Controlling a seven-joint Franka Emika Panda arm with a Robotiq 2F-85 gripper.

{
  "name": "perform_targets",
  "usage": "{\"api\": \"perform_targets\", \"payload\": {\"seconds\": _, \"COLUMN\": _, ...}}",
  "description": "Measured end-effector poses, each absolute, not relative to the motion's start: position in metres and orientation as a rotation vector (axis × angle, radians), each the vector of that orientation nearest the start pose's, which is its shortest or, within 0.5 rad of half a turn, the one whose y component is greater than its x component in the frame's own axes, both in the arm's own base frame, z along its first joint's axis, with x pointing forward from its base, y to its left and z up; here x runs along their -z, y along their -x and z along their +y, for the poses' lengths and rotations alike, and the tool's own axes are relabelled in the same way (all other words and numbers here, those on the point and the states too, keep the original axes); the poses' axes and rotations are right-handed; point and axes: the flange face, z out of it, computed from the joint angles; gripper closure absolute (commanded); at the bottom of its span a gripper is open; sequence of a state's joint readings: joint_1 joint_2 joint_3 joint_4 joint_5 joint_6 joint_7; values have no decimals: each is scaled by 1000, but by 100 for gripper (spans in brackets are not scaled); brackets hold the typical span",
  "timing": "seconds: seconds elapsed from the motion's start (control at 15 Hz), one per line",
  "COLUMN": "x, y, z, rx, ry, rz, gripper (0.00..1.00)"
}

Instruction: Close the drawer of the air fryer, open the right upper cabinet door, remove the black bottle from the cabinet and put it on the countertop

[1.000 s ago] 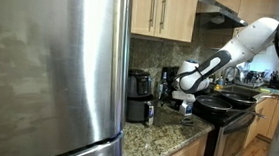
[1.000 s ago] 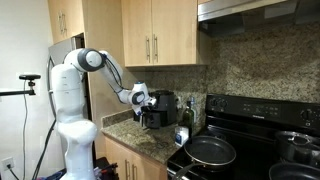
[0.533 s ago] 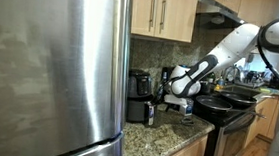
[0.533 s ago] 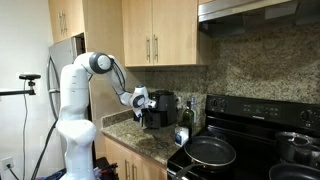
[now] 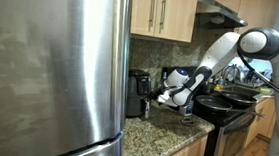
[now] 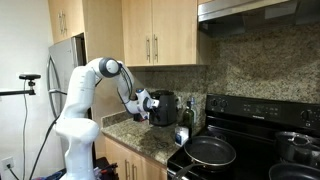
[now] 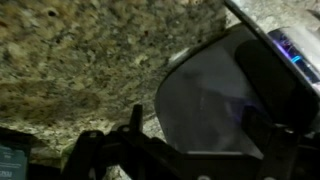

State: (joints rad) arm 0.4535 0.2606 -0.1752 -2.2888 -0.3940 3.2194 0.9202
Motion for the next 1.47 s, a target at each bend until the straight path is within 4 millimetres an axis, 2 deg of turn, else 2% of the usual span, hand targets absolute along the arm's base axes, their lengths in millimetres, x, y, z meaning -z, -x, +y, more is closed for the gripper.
{"api": "perform_targets", "payload": {"seconds": 0.07, "x": -313, "y": -545, "z": 199, "rx": 919, "ry": 2723, "rz": 290, "gripper": 0}}
{"api": "perform_targets", "payload": {"seconds": 0.33, "x": -311, "y": -540, "z": 204, "rx": 984, "ry": 2724, "rz": 244, "gripper": 0}}
{"api": "perform_targets", "payload": {"seconds": 0.6, "x": -323, "y": -539, "z": 209, "rx": 949, "ry": 2848, "rz": 218, "gripper": 0}}
{"api": "perform_targets", "payload": {"seconds": 0.73, "x": -348, "y": -534, "z": 198, "rx": 956, "ry": 2971, "rz": 148, "gripper": 0}}
{"api": "perform_targets", "payload": {"seconds": 0.93, "x": -396, "y": -519, "z": 181, "rx": 1023, "ry": 3112, "rz": 13, "gripper": 0}}
{"api": "perform_targets", "payload": {"seconds": 1.07, "x": -434, "y": -502, "z": 182, "rx": 1116, "ry": 3078, "rz": -120, "gripper": 0}}
{"api": "perform_targets", "payload": {"seconds": 1.27, "x": -500, "y": -462, "z": 188, "rx": 1299, "ry": 2917, "rz": -264, "gripper": 0}}
{"api": "perform_targets", "payload": {"seconds": 1.33, "x": -514, "y": -453, "z": 187, "rx": 1327, "ry": 2890, "rz": -263, "gripper": 0}}
{"api": "perform_targets", "payload": {"seconds": 1.47, "x": -513, "y": -453, "z": 183, "rx": 1318, "ry": 2893, "rz": -250, "gripper": 0}}
